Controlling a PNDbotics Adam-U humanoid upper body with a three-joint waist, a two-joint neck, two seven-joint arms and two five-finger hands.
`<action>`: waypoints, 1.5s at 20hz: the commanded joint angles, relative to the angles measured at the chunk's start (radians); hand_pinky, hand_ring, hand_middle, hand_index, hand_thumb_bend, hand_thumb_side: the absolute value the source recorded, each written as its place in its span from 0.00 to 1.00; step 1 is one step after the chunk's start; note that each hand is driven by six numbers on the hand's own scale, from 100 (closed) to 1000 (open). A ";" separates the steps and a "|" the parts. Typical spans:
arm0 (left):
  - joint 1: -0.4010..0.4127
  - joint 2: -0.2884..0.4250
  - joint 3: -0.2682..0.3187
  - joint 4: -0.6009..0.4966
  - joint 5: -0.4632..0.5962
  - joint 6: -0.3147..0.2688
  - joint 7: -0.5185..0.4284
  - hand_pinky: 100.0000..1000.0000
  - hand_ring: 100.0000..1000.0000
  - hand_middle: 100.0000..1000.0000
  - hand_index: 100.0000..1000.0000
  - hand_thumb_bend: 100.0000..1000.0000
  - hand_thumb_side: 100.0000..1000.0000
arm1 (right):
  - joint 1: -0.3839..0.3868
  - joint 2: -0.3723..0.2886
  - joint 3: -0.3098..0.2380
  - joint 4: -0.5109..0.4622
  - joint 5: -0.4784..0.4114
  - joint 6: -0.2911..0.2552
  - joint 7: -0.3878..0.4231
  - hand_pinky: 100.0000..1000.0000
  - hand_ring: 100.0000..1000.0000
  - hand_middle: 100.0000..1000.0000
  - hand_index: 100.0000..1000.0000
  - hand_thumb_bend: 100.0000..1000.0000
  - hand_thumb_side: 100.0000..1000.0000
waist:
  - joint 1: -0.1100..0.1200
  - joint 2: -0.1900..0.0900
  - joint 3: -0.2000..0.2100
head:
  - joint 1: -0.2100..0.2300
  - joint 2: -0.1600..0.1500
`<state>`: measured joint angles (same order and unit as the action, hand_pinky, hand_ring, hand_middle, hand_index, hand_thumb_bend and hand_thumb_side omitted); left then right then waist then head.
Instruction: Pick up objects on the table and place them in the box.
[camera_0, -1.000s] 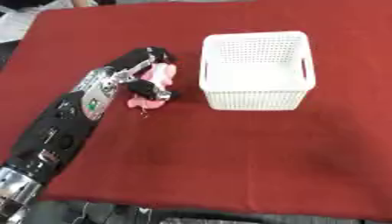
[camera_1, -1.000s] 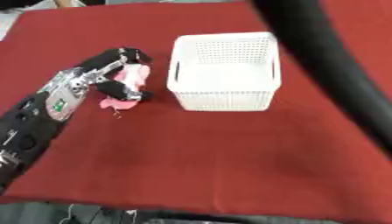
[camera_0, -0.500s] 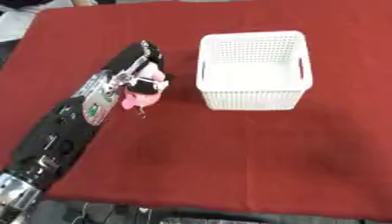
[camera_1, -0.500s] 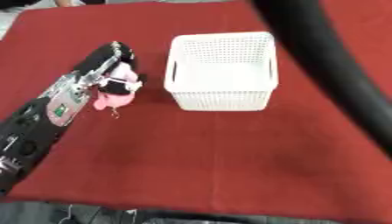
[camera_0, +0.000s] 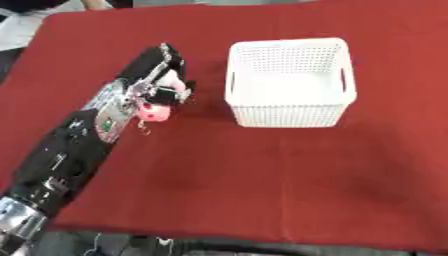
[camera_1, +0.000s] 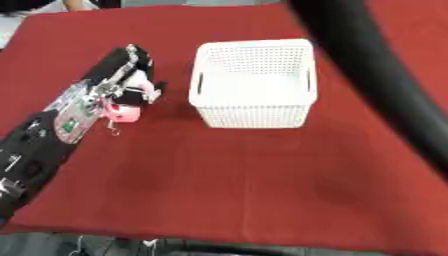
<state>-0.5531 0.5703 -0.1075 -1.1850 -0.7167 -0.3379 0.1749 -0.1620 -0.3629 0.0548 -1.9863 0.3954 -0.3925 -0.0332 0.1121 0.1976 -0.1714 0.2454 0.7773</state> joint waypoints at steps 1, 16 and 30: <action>-0.050 0.032 0.039 -0.050 -0.029 0.011 0.022 0.00 0.00 0.00 0.12 0.00 0.00 | -0.001 -0.016 -0.006 -0.014 -0.007 0.002 0.003 0.59 0.73 0.79 0.80 0.05 0.73 | -0.007 -0.023 0.002 | -0.006 -0.007; -0.273 -0.031 0.040 -0.158 -0.117 0.043 0.044 0.00 0.00 0.00 0.05 0.31 0.00 | -0.001 -0.018 0.000 -0.014 -0.019 0.009 0.022 0.59 0.72 0.79 0.80 0.05 0.73 | 0.000 -0.040 -0.012 | -0.005 -0.007; -0.347 -0.232 -0.013 -0.110 -0.108 0.005 0.012 0.00 0.00 0.01 0.17 0.10 0.00 | -0.038 -0.029 0.011 -0.014 -0.038 0.001 0.039 0.59 0.72 0.78 0.80 0.05 0.74 | 0.016 -0.041 -0.067 | -0.007 -0.007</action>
<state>-0.8794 0.3363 -0.1199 -1.2887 -0.8325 -0.3255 0.1826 -0.1886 -0.3718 0.0669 -1.9863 0.3643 -0.3891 0.0026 0.1339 0.1762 -0.2397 0.2404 0.7773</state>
